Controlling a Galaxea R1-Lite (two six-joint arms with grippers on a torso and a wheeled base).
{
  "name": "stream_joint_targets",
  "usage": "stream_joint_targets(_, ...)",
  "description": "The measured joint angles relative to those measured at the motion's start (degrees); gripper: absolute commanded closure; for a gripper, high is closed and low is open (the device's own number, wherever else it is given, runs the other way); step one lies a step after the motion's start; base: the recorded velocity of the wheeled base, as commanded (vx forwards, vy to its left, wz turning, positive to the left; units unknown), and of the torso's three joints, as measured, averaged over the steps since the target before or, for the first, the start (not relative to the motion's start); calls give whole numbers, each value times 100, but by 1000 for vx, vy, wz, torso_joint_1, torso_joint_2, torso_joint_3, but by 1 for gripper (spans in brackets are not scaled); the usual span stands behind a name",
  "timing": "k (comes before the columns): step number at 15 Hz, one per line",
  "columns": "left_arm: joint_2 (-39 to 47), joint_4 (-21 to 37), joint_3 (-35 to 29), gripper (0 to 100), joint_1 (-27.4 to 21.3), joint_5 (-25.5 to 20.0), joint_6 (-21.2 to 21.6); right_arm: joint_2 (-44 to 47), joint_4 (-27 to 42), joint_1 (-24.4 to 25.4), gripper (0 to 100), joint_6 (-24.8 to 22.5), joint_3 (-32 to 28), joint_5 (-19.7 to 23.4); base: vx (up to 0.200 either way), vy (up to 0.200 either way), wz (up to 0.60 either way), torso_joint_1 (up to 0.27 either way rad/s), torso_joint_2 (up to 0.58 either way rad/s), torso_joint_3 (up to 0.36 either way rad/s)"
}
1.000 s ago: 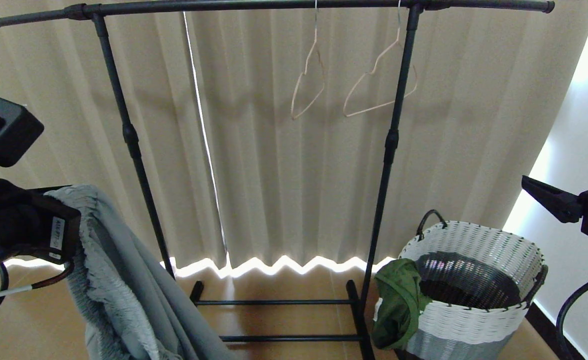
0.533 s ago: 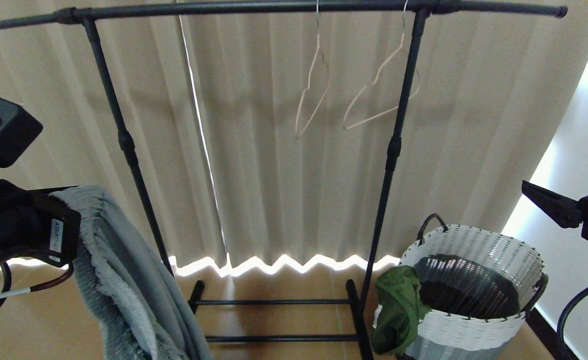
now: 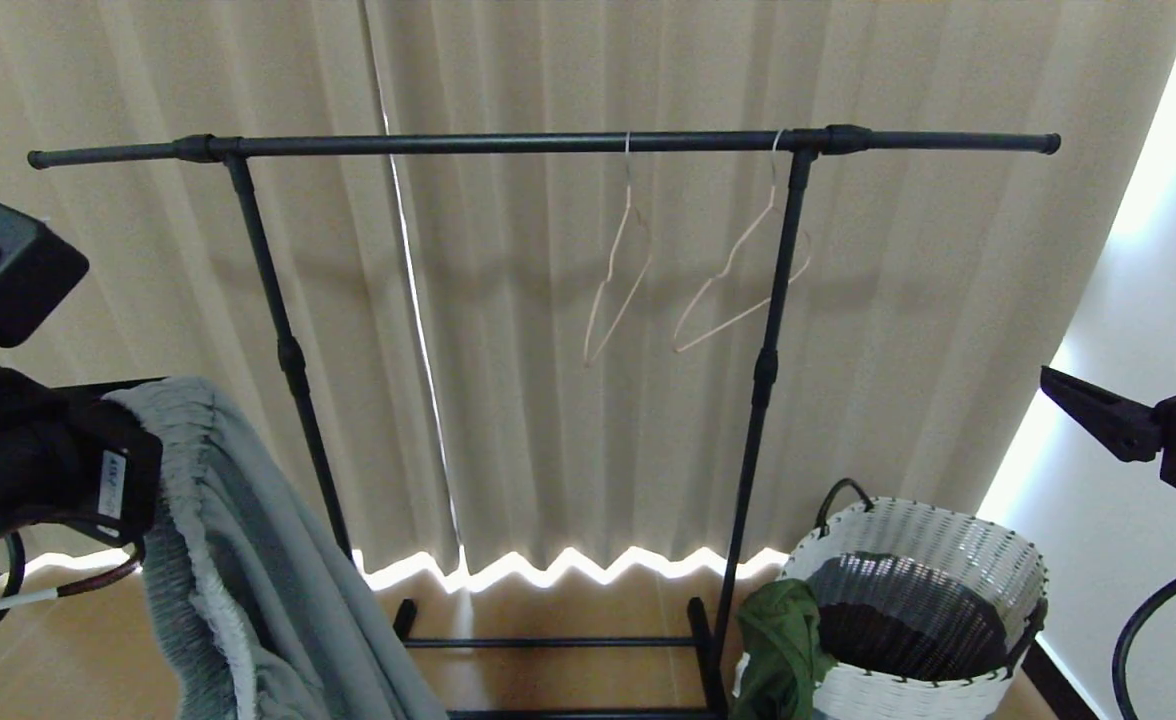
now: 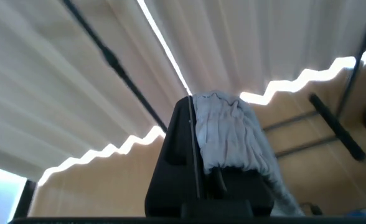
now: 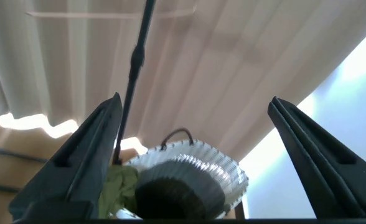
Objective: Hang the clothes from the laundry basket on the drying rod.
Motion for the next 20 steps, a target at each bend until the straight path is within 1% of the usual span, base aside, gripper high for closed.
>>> stream_joint_targets(2, -5, -304, 206, 100, 24, -110, 13, 21, 0, 0, 0, 0, 0, -5, 0, 0, 0, 63, -95, -36)
stream_joint_targets(3, -5, -680, 380, 100, 77, -130, 40, 27, 0, 0, 0, -2, 0, -13, 0, 0, 0, 0, 0, 0)
stream_joint_targets(5, -5, -1137, 661, 100, 232, -163, 167, 40, 5, -6, 0, -15, 0, -33, 0, 0, 0, 0, 0, 0)
stream_joint_targets(6, -5, -1554, 852, 100, 413, -254, 260, 44, 6, -6, 0, -17, 0, -39, 0, 0, 0, 0, 0, 0)
stream_joint_targets(7, -9, -1774, 990, 100, 538, -482, 315, 49, 11, -6, 0, -20, -6, -44, 0, 0, 0, 0, 0, 0)
stream_joint_targets(8, -17, -1840, 1083, 100, 614, -678, 363, 51, 35, -6, 0, -20, -11, -44, 0, 0, 0, 80, -134, -76)
stream_joint_targets(10, -28, -1874, 1139, 100, 669, -769, 411, 55, 30, -9, 0, -20, -9, -46, 0, 0, 0, 161, -334, -173)
stream_joint_targets(14, -27, -1882, 1108, 100, 690, -772, 525, 84, -2, -9, 0, -20, -20, -46, 0, 0, 0, 223, -455, -238)
stream_joint_targets(18, -20, -1875, 1150, 100, 684, -772, 541, 121, -5, -9, 0, -22, -33, -35, 0, 0, 0, 242, -502, -260)
stream_joint_targets(20, -22, -1880, 1106, 100, 684, -772, 541, 123, -11, -9, 0, -44, -46, -24, 0, 0, 0, 110, -220, -115)
